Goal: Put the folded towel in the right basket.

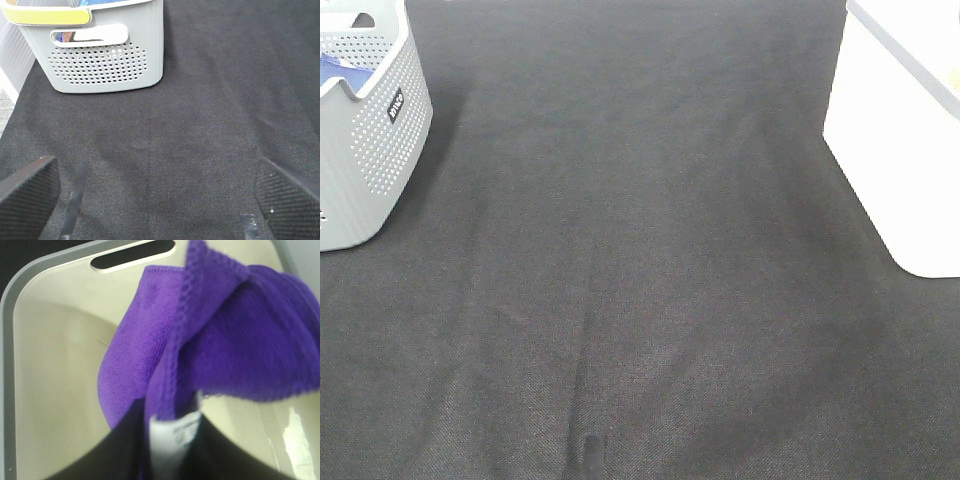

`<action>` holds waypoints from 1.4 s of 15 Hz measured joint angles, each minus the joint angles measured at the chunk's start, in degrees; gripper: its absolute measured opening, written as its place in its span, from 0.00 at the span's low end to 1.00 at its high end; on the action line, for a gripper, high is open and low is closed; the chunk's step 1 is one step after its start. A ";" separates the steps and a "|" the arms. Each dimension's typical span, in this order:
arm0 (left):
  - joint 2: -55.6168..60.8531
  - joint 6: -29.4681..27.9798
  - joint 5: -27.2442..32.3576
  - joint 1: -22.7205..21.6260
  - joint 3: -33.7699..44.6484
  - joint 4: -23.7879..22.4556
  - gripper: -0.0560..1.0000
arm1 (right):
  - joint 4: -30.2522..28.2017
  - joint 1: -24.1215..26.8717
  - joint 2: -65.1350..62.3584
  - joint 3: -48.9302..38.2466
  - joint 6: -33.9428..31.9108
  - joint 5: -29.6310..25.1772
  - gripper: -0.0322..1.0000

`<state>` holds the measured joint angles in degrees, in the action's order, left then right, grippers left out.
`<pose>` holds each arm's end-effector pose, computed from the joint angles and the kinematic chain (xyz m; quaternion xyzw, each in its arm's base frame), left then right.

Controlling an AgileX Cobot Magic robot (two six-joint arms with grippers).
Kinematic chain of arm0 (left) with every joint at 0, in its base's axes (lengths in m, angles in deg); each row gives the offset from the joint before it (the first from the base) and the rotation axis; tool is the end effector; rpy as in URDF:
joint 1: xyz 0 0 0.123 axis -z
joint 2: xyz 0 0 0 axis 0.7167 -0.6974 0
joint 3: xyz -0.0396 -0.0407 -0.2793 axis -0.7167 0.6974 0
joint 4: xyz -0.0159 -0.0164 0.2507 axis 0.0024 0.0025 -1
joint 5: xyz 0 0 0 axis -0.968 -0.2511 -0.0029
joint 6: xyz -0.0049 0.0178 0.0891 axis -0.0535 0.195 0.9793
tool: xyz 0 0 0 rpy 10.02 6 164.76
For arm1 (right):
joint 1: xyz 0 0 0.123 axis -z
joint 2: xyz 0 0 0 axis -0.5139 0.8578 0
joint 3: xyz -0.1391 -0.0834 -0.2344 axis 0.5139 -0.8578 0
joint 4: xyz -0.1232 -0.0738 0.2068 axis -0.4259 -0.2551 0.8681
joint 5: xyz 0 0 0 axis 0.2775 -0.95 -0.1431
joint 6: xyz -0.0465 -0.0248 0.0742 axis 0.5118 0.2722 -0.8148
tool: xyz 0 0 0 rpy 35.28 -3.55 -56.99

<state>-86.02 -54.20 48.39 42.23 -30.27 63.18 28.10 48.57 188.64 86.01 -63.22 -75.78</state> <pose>-0.0060 -0.0065 0.2809 0.0160 0.8459 0.0036 0.5330 0.4656 -0.1305 0.3544 0.0953 0.9382 0.0306 0.3313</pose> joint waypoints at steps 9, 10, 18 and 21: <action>0.00 0.00 0.00 0.00 0.00 0.00 0.99 | -2.92 -6.02 -4.64 -0.23 -1.09 0.06 0.98; 0.00 0.00 0.00 0.00 0.00 0.00 0.99 | -4.53 -8.88 -6.42 -0.23 -1.32 0.06 0.98; 0.00 0.00 0.00 0.00 0.00 0.00 0.99 | -7.10 -16.21 -48.30 -41.83 -2.18 0.17 0.97; 0.00 0.00 0.00 0.00 0.00 0.00 0.99 | -7.10 -16.21 -72.31 -66.23 -1.09 4.07 0.97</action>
<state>-86.02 -54.20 48.39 42.23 -30.27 63.18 20.99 32.36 116.33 19.78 -64.31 -71.71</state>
